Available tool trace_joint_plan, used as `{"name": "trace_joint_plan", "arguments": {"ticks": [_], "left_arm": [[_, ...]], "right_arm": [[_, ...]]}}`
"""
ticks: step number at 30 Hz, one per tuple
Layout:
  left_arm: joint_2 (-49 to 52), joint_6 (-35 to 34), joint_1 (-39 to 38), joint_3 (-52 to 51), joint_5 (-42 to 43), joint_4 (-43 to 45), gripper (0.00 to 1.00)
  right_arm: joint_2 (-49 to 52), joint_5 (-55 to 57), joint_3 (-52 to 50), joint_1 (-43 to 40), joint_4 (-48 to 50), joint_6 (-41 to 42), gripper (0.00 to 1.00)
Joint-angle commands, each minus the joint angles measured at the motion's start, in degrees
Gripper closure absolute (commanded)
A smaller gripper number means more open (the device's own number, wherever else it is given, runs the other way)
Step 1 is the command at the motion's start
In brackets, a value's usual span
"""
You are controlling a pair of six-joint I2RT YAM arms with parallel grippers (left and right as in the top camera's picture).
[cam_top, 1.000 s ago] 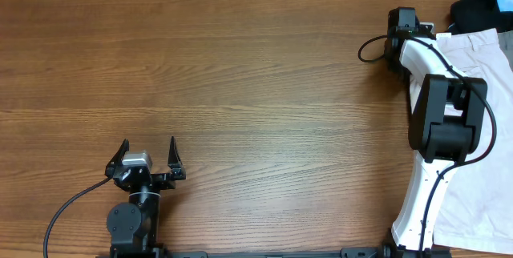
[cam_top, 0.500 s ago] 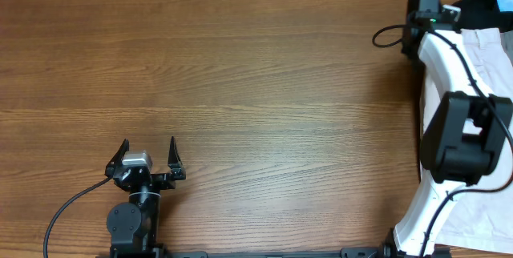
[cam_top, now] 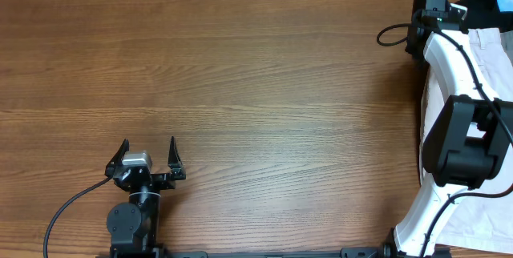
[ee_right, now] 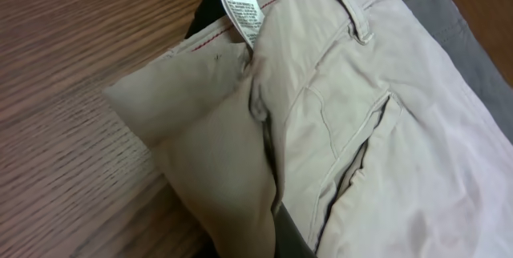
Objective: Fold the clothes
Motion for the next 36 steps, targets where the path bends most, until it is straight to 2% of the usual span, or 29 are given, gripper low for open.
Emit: {"name": "trace_joint_plan", "arguments": {"ticks": [1, 12, 20, 23, 29, 36], "left_arm": [[-0.50, 0.87, 0.66, -0.20, 0.28, 0.04, 0.00], [-0.50, 0.87, 0.66, -0.20, 0.28, 0.04, 0.00], [-0.50, 0.87, 0.66, -0.20, 0.28, 0.04, 0.00], [-0.50, 0.87, 0.66, -0.20, 0.28, 0.04, 0.00], [-0.50, 0.87, 0.66, -0.20, 0.28, 0.04, 0.00], [-0.50, 0.87, 0.66, -0.20, 0.28, 0.04, 0.00]], "right_arm": [[-3.89, 0.52, 0.44, 0.20, 0.50, 3.19, 0.96], [-14.60, 0.59, 0.44, 0.22, -0.33, 5.42, 0.96], [-16.81, 0.15, 0.44, 0.63, -1.46, 5.44, 0.96], [-16.81, -4.09, 0.44, 2.05, -1.22, 5.42, 0.96], [-16.81, -23.10, 0.42, 8.92, 2.82, 5.46, 0.96], [-16.35, -30.82, 0.42, 22.95, 8.26, 10.91, 0.96]]}}
